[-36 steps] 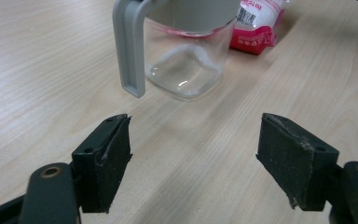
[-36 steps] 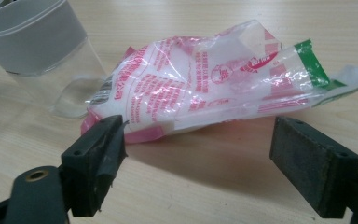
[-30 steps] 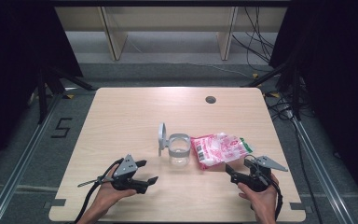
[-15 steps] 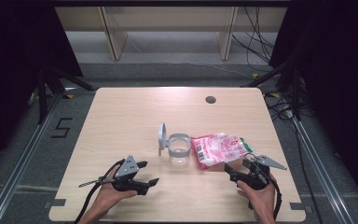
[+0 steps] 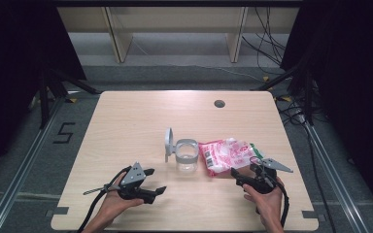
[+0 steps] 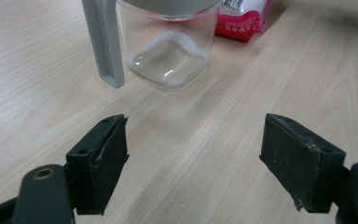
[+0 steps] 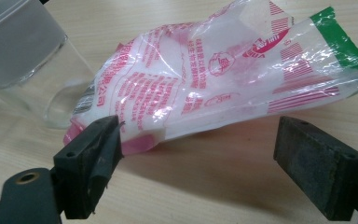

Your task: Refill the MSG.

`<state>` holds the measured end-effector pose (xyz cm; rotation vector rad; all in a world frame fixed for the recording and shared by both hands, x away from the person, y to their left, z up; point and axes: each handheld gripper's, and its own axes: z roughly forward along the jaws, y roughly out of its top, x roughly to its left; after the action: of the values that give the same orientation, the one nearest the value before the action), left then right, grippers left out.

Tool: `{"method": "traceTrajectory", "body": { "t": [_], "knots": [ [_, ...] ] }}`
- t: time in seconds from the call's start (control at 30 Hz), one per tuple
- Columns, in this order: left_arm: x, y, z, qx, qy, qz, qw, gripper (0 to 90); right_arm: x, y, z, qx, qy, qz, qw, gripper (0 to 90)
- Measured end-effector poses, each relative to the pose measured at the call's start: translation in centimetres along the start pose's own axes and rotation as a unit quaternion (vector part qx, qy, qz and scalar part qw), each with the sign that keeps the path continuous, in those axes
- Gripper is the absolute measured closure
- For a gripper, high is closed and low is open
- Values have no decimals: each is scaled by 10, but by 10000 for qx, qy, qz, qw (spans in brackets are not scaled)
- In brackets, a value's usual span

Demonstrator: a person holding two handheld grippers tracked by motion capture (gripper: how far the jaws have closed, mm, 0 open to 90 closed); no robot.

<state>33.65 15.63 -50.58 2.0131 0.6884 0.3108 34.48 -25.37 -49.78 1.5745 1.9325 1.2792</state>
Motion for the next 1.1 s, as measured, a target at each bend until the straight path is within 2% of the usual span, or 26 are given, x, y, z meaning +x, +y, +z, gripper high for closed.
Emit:
{"method": "traceTrajectory", "body": {
  "t": [0.03,0.07,0.1,0.17,0.23,0.27,0.3,0.33,0.4,0.47,0.5,0.53,0.57,0.63,0.67,0.73,0.77,0.8,0.87,0.9,0.93,0.97,1.0,1.03,1.07,1.1],
  "knots": [
    [-2,0,0,24,16,-105,9999,220,-1,1,0,62,-25,1,10000,158],
    [-2,-1,1,3,-21,-99,9999,220,5,1,-1,179,-33,383,9991,158],
    [-3,-1,1,-11,-72,-106,9999,220,-1,2,3,61,-112,-5,9999,158],
    [-3,-1,1,9,-73,-57,10000,220,-1,3,4,32,-37,34,10000,158],
    [-4,-1,0,9,-74,-65,10000,220,-2,4,7,53,-69,19,10000,157],
    [-3,-1,0,15,-66,-57,10000,220,3,4,9,73,-103,319,9994,156],
    [-3,-1,0,34,-42,-36,10000,220,-1,5,11,78,-132,57,9999,156],
    [-3,-1,0,42,-50,-44,10000,220,-1,6,12,79,-59,56,9999,156],
    [-5,-2,0,44,-27,-85,10000,220,0,8,16,60,-71,64,9999,151],
    [-5,-2,1,50,-76,-8,10000,220,0,9,21,36,-65,141,9999,138],
    [-7,-2,2,-40,-90,-89,9999,220,0,9,21,74,-55,172,9998,133],
    [-7,-3,2,-26,-69,-56,10000,220,0,9,24,14,-1,219,9998,128],
    [-7,-2,1,26,-118,-29,9999,220,-1,10,24,75,-47,206,9997,122],
    [-7,-3,2,-7,-71,-48,10000,220,-1,11,27,40,-40,230,9997,113],
    [-7,-2,1,5,-76,-58,10000,220,0,11,28,42,-117,229,9997,114],
    [-6,-2,0,2,-120,-66,9999,220,-2,13,31,-40,-107,235,9997,120],
    [-6,-2,0,-1,-115,-75,9999,220,3,13,31,15,-61,596,9982,123],
    [-6,-2,0,2,-111,-77,9999,220,-2,14,34,-87,-99,320,9994,129],
    [-6,-2,1,-21,-111,-126,9999,220,-3,16,36,-69,-213,369,9991,150],
    [-6,-2,1,-24,-118,-126,9998,220,-5,17,40,-179,-141,415,9989,157],
    [-5,-2,0,30,-115,-55,9999,220,-5,17,40,-179,-141,415,9989,157],
    [-6,-2,1,7,-134,-75,9999,220,-5,18,40,-132,-274,402,9987,167],
    [-6,-2,1,10,-133,-74,9999,220,-7,19,44,-200,-298,379,9986,186],
    [-6,-2,1,9,-138,-82,9999,220,-7,20,45,-128,-412,392,9983,200],
    [-6,-2,0,1,-139,-84,9999,220,-10,19,48,-249,-337,385,9984,236],
    [-5,-1,0,-1,-120,-68,9999,221,-10,21,48,-171,-369,413,9983,268]
  ]
}}
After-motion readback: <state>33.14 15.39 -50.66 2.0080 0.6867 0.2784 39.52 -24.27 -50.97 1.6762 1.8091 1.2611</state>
